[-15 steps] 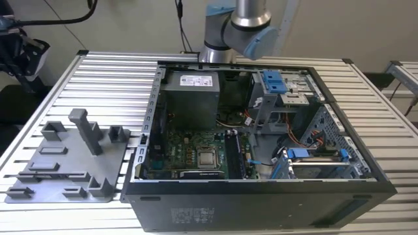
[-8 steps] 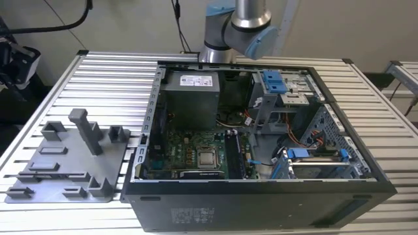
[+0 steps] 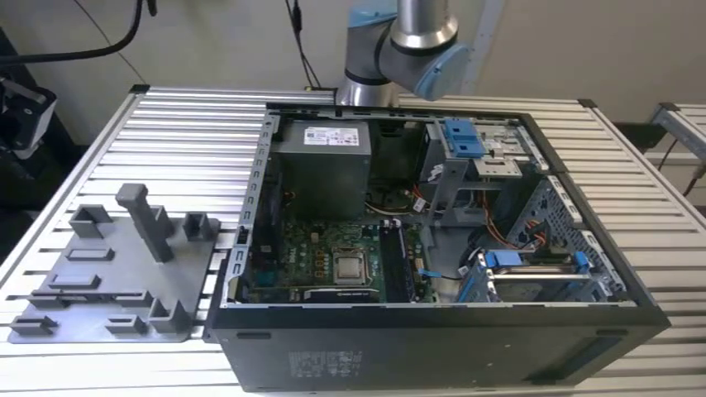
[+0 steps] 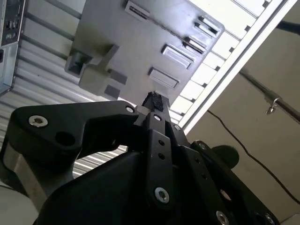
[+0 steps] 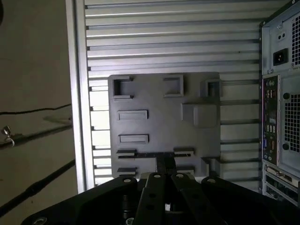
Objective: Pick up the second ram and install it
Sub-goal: 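Reach for the second ram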
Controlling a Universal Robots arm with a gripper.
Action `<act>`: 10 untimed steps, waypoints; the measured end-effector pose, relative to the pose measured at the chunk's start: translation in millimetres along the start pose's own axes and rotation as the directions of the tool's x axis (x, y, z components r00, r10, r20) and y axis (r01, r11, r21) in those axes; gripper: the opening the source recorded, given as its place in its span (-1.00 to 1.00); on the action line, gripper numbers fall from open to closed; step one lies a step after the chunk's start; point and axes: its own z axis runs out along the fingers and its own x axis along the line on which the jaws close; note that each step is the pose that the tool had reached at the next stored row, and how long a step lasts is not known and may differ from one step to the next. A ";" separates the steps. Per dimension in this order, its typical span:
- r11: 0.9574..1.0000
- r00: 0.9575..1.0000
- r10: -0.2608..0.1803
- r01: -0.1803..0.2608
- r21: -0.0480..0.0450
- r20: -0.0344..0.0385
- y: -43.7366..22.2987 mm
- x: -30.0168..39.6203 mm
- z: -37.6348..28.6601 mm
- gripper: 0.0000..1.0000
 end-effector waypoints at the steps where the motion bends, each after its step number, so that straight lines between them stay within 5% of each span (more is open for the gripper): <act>1: 1.000 1.000 -0.006 0.006 0.000 0.000 -0.9 0.3 -0.1 -0.79; 10: 1.000 1.000 -0.023 0.023 0.000 -0.001 -2.7 2.2 -0.1 -0.79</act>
